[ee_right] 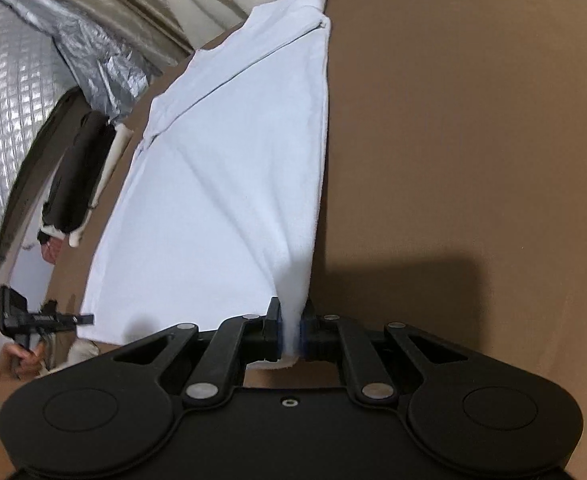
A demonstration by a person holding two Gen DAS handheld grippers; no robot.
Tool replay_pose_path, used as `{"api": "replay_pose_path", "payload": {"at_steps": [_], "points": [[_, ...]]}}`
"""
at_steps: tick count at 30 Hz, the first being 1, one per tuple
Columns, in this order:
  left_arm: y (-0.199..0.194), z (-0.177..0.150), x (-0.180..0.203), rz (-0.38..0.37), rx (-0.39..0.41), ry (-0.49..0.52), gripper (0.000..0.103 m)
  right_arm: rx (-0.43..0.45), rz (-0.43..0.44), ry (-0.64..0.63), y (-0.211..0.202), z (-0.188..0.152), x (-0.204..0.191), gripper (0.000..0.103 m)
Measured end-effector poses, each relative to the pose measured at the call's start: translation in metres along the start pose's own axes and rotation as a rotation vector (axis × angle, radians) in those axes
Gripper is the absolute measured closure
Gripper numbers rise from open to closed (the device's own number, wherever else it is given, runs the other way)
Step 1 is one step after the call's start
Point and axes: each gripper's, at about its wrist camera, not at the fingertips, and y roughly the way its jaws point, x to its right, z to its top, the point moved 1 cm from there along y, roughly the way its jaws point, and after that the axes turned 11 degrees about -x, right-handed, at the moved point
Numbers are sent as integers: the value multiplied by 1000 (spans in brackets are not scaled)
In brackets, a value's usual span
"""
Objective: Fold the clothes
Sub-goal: 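Grasp the hem with the left gripper while the right gripper grasps the hem beside it, then fold the hem up toward the collar with both grippers and release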
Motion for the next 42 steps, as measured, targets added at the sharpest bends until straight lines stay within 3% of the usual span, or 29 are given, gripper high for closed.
{"api": "replay_pose_path", "payload": {"at_steps": [2, 4, 5, 6, 7, 9, 12, 14, 17, 22, 24, 29, 31, 36, 42], "points": [[6, 2, -4, -24, -14, -22, 86, -19, -4, -3, 8, -2, -3, 93], [15, 1, -4, -76, -22, -31, 57, -34, 10, 15, 16, -5, 0, 89], [18, 2, -2, -98, -22, -29, 50, -38, 27, 33, 19, -7, 3, 89], [20, 4, 0, -120, -22, -26, 49, -25, 53, 51, 20, -9, 7, 87], [21, 5, 4, -89, -17, -11, 89, -13, 80, 69, 20, -11, 10, 82], [25, -1, 25, 121, 16, 93, 100, 12, 133, 106, 22, -15, 18, 80], [-5, -14, 57, 169, 112, 214, 100, 11, 144, 154, 23, -13, 20, 92], [-29, -17, 57, 153, 158, 197, 100, 61, 208, 126, 8, -15, 15, 93], [-37, -18, 32, 103, 151, 106, 100, 87, 240, 82, -7, -18, 8, 93], [-14, -17, 2, 94, 97, 29, 100, -9, 128, 87, 20, -21, 11, 93], [-3, -17, -8, 95, 77, 6, 100, -11, 126, 90, 27, -22, 10, 94], [-29, -10, 2, 90, 100, 57, 100, 19, 155, 52, 12, -8, 9, 94], [-43, 4, 15, 86, 114, 84, 100, 52, 177, 19, 0, 13, -4, 94], [-82, 77, 61, 176, 173, 173, 100, 124, 187, -104, -40, 89, -50, 94], [-128, 164, 117, 286, 245, 279, 100, 190, 106, -204, -74, 208, -124, 94]]}}
